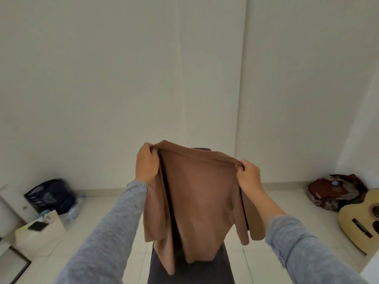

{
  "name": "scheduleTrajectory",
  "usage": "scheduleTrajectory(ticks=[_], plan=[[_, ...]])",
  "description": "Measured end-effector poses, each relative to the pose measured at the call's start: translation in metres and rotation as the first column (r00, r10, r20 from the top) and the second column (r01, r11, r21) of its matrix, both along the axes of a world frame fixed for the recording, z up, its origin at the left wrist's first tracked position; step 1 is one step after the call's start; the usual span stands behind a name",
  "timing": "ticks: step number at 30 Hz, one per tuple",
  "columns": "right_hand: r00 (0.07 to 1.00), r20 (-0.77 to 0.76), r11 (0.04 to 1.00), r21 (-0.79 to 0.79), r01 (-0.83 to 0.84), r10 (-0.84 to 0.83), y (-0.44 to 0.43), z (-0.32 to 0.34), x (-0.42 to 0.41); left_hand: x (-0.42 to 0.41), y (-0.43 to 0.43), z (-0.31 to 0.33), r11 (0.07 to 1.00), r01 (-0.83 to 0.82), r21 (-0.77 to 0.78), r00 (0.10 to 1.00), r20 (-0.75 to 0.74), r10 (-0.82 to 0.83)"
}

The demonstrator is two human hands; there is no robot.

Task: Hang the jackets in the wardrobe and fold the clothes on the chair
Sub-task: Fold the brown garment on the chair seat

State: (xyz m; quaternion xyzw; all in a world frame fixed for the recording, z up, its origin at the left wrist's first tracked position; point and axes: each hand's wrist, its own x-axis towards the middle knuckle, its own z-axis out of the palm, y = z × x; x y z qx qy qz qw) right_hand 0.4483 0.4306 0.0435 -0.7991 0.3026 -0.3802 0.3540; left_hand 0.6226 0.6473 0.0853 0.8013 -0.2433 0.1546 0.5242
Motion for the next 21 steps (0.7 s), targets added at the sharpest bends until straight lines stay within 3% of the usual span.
scheduleTrajectory(ticks=[4, 8, 13, 21], plan=[[0.996, -0.002, 0.995, 0.032, -0.09, 0.091, 0.015, 0.0, 0.012, 0.001, 0.015, -0.007, 1.0, -0.002, -0.006, 0.993, -0.116, 0.001], [0.984, 0.077, 0.976, 0.132, -0.173, 0.164, 0.028, -0.001, 0.015, 0.007, 0.033, -0.008, 0.998, -0.055, -0.027, 0.99, -0.128, 0.051], [0.985, 0.111, 0.988, 0.066, -0.137, 0.129, 0.037, 0.002, 0.01, 0.015, 0.043, -0.006, 0.997, -0.062, -0.052, 0.986, -0.157, 0.053], [0.98, -0.108, 0.968, 0.205, -0.143, 0.168, 0.06, 0.001, 0.008, 0.025, 0.063, -0.004, 1.0, 0.026, 0.017, 0.997, -0.074, -0.024]])
